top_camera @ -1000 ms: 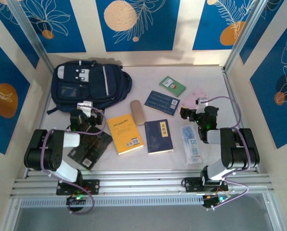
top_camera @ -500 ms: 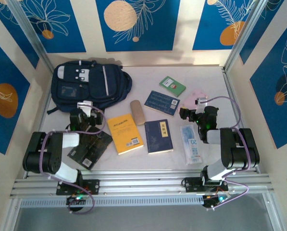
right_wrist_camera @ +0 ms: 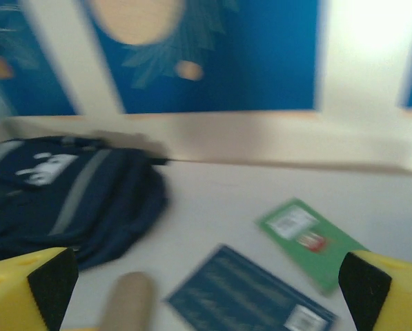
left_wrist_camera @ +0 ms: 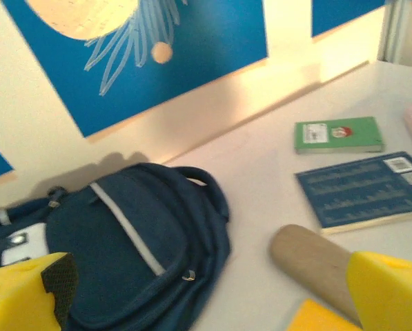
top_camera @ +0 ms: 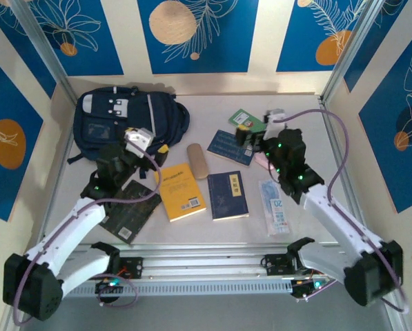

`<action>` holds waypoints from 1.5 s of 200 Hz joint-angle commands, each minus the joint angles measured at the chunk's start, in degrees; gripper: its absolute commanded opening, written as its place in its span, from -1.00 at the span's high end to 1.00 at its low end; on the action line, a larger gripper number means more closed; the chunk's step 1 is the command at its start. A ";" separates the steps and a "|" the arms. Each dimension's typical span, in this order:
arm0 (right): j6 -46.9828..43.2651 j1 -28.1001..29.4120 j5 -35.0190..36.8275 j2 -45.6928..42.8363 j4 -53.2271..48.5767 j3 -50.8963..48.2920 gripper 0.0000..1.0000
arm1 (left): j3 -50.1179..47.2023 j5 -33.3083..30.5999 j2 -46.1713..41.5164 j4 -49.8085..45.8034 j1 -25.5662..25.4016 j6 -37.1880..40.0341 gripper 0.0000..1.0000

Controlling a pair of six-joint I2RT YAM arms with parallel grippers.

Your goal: Pack the student bag

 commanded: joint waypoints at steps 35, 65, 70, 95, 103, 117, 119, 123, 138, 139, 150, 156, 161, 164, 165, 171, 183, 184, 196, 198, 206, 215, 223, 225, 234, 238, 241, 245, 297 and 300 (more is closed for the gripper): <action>24.25 -8.03 -17.03 -2.42 -25.78 14.32 -0.99 | 33.54 -24.10 22.32 -44.24 -0.99 -27.16 -1.00; 26.60 -13.04 -25.82 4.32 -36.50 21.42 -0.99 | 44.15 -13.63 36.15 -46.58 1.62 -29.90 -1.00; 25.46 -12.03 -24.92 5.30 -37.73 22.17 -0.99 | 45.85 -12.65 38.18 -46.57 2.08 -30.14 -1.00; 25.69 -8.37 -26.49 7.98 -39.04 21.78 -0.99 | 55.23 -1.72 49.05 -47.17 7.07 -32.86 -1.00; 25.39 -7.09 -27.03 8.03 -38.44 20.96 -0.99 | 57.49 2.03 52.10 -46.61 8.70 -33.47 -0.98; 25.41 -4.00 -25.41 7.73 -36.08 19.58 -0.99 | 60.52 5.01 56.53 -45.66 10.82 -34.37 -0.93; 25.57 -3.62 -25.08 7.76 -35.97 19.53 -0.98 | 60.89 5.38 57.03 -45.55 11.11 -34.48 -0.91; 25.14 -2.90 -25.09 7.92 -35.83 19.63 -0.98 | 61.58 6.20 58.05 -45.18 11.61 -34.67 -0.90; 21.69 -2.26 -29.89 8.13 -35.04 19.64 -0.99 | 62.82 10.17 61.41 -42.75 13.61 -35.52 -0.83; 21.43 -2.26 -30.33 8.08 -34.86 19.58 -0.99 | 62.90 10.34 61.65 -42.64 13.73 -35.59 -0.83; 19.90 -2.26 -33.93 7.26 -32.64 18.43 -0.97 | 63.65 11.79 63.63 -41.13 14.89 -36.19 -0.81; 19.76 -2.41 -35.65 7.06 -31.82 18.21 -0.92 | 63.86 13.17 64.57 -39.83 15.40 -36.35 -0.81; 19.76 -2.51 -37.50 7.11 -31.47 18.27 -0.88 | 64.18 14.27 65.38 -38.76 15.81 -36.54 -0.79; 19.83 -2.64 -38.62 7.26 -31.41 18.39 -0.87 | 64.33 14.79 65.80 -38.26 16.04 -36.58 -0.78; 19.84 -2.67 -38.96 7.34 -31.41 18.47 -0.87 | 64.45 14.98 65.99 -38.07 16.13 -36.60 -0.78; 20.06 -2.85 -41.34 7.69 -31.18 18.78 -0.83 | 65.01 16.14 66.99 -37.12 16.50 -36.86 -0.76; 20.20 -2.72 -44.89 8.61 -31.05 19.44 -0.77 | 66.31 18.90 68.83 -34.96 17.08 -36.97 -0.71; 20.16 -2.67 -45.08 8.67 -31.11 19.48 -0.76 | 66.49 19.10 69.00 -34.83 17.13 -36.97 -0.71; 19.96 -2.27 -45.70 9.78 -32.53 20.56 -0.73 | 68.22 21.22 70.91 -33.61 17.40 -36.85 -0.68; 19.88 -2.26 -45.85 9.92 -32.76 20.72 -0.73 | 68.55 21.52 71.34 -33.48 17.43 -36.77 -0.67; 19.53 -2.26 -46.20 10.58 -33.65 21.17 -0.71 | 69.86 22.43 72.72 -33.12 17.44 -36.43 -0.64; 19.19 -2.26 -46.27 11.04 -34.29 21.47 -0.69 | 71.34 23.27 74.15 -32.93 17.52 -36.35 -0.63; 19.07 -2.35 -46.18 11.30 -34.63 21.50 -0.68 | 72.27 24.68 75.36 -32.31 17.53 -36.36 -0.59; 19.06 -2.39 -46.16 11.40 -34.73 21.48 -0.68 | 72.56 24.82 75.71 -32.26 17.60 -36.32 -0.58; 19.12 -2.43 -46.17 11.58 -34.80 21.31 -0.68 | 74.04 24.90 77.12 -32.76 17.62 -36.43 -0.53; 19.14 -2.48 -46.08 11.69 -34.78 21.35 -0.67 | 74.70 24.92 77.73 -33.08 17.62 -36.45 -0.51; 19.19 -2.52 -46.11 11.78 -34.70 21.30 -0.67 | 75.12 25.08 78.14 -33.23 17.67 -36.45 -0.50; 19.23 -2.52 -46.07 11.89 -34.69 21.28 -0.66 | 75.59 25.45 78.70 -33.21 17.71 -36.45 -0.46; 20.70 -2.11 -47.45 15.19 -33.08 20.78 -0.43 | 79.78 29.24 82.63 -32.68 18.15 -37.19 0.52; 20.84 -2.02 -47.65 15.34 -32.89 20.78 -0.42 | 80.25 29.30 82.80 -32.89 18.23 -37.13 0.61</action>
